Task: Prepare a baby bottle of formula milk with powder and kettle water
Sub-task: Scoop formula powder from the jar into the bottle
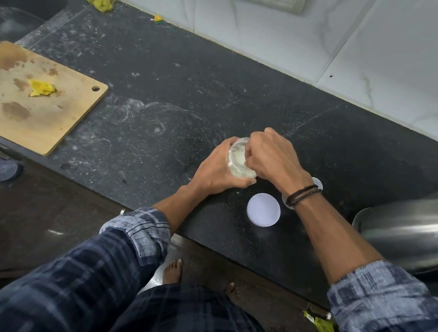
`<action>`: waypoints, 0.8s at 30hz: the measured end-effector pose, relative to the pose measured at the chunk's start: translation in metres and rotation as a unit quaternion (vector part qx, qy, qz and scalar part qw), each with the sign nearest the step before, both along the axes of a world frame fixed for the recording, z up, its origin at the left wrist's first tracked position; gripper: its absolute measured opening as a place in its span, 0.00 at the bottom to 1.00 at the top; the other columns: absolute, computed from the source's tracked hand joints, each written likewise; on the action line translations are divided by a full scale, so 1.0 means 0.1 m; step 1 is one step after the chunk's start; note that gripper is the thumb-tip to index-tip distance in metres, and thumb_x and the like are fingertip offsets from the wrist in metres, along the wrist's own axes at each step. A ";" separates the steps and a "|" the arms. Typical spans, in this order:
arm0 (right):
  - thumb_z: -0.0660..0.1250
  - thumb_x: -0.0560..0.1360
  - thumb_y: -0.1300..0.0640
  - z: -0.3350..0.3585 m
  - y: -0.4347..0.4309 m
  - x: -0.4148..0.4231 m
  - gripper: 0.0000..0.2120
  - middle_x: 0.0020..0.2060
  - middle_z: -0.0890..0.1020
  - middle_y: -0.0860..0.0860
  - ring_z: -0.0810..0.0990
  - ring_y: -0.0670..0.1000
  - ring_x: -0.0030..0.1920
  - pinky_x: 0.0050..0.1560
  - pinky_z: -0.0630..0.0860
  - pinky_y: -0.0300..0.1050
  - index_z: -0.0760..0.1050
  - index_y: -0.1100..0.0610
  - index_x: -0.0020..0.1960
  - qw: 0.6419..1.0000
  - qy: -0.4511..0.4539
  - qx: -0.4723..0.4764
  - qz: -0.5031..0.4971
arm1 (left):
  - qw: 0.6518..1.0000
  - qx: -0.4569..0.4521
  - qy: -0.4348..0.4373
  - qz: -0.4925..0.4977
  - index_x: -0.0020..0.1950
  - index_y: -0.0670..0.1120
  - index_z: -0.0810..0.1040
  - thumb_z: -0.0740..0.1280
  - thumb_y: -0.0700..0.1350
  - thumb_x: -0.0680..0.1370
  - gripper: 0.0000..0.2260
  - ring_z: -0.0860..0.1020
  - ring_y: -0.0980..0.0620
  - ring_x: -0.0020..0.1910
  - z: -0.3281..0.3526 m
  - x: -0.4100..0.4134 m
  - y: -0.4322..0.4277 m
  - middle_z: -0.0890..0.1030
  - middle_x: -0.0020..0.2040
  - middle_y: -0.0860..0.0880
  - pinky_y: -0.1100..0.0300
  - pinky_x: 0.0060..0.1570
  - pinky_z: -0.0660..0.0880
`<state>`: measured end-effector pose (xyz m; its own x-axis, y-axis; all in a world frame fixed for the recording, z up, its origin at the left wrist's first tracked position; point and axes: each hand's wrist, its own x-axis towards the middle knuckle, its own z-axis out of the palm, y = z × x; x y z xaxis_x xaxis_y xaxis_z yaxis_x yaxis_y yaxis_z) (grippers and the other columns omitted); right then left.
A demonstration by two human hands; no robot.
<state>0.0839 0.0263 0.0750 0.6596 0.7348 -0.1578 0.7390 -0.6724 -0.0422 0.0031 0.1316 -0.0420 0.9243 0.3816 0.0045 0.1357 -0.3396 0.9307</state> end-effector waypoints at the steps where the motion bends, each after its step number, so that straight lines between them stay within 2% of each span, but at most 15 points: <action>1: 0.68 0.77 0.62 0.01 0.00 0.00 0.09 0.53 0.79 0.57 0.77 0.56 0.47 0.45 0.72 0.48 0.82 0.57 0.55 1.000 0.009 -0.001 -0.001 | 1.000 0.001 -0.001 0.000 0.66 0.61 0.66 0.84 0.50 0.63 0.39 0.77 0.61 0.60 0.00 0.00 0.00 0.77 0.62 0.59 0.55 0.58 0.77; 4: 0.69 0.77 0.59 0.02 -0.01 0.02 0.07 0.53 0.80 0.57 0.80 0.57 0.50 0.48 0.76 0.51 0.82 0.57 0.55 1.000 0.028 0.009 -0.005 | 1.000 0.006 -0.005 -0.002 0.66 0.64 0.66 0.84 0.52 0.62 0.39 0.77 0.60 0.61 0.00 0.01 0.00 0.77 0.63 0.59 0.53 0.59 0.77; 8: 0.72 0.74 0.59 0.04 -0.02 0.06 0.04 0.48 0.83 0.54 0.80 0.57 0.50 0.45 0.77 0.52 0.84 0.53 0.47 0.998 0.063 0.021 -0.016 | 1.000 0.008 -0.010 -0.009 0.65 0.63 0.68 0.84 0.55 0.61 0.38 0.79 0.55 0.60 -0.03 0.04 0.01 0.79 0.62 0.57 0.47 0.58 0.79; 11: 0.76 0.72 0.57 0.07 -0.03 0.08 0.02 0.47 0.85 0.52 0.82 0.56 0.48 0.46 0.78 0.50 0.85 0.50 0.43 0.993 0.107 0.035 -0.036 | 1.000 0.011 -0.012 -0.005 0.65 0.66 0.67 0.84 0.55 0.61 0.39 0.78 0.56 0.61 -0.02 0.02 0.00 0.78 0.63 0.57 0.47 0.58 0.78; 16: 0.77 0.71 0.58 0.12 -0.06 0.11 0.02 0.44 0.87 0.51 0.84 0.54 0.46 0.48 0.79 0.50 0.87 0.51 0.40 0.982 0.158 0.075 -0.076 | 0.999 0.033 -0.021 -0.010 0.61 0.78 0.63 0.84 0.54 0.62 0.40 0.77 0.55 0.63 0.01 0.02 0.00 0.77 0.64 0.56 0.49 0.61 0.77; 20: 0.78 0.72 0.57 0.13 -0.12 0.12 0.03 0.48 0.87 0.51 0.84 0.54 0.49 0.54 0.81 0.55 0.87 0.51 0.40 0.972 0.180 0.111 -0.107 | 0.999 0.039 -0.022 -0.007 0.60 0.79 0.63 0.84 0.52 0.62 0.40 0.76 0.56 0.63 0.03 0.00 0.00 0.76 0.64 0.57 0.51 0.61 0.77; 24: 0.77 0.72 0.57 0.09 -0.22 0.12 0.03 0.41 0.86 0.46 0.83 0.50 0.47 0.48 0.77 0.48 0.87 0.50 0.40 0.959 0.205 0.149 -0.125 | 0.999 0.037 -0.019 -0.005 0.61 0.76 0.65 0.84 0.53 0.62 0.39 0.76 0.57 0.62 0.02 0.01 -0.01 0.76 0.64 0.58 0.51 0.61 0.77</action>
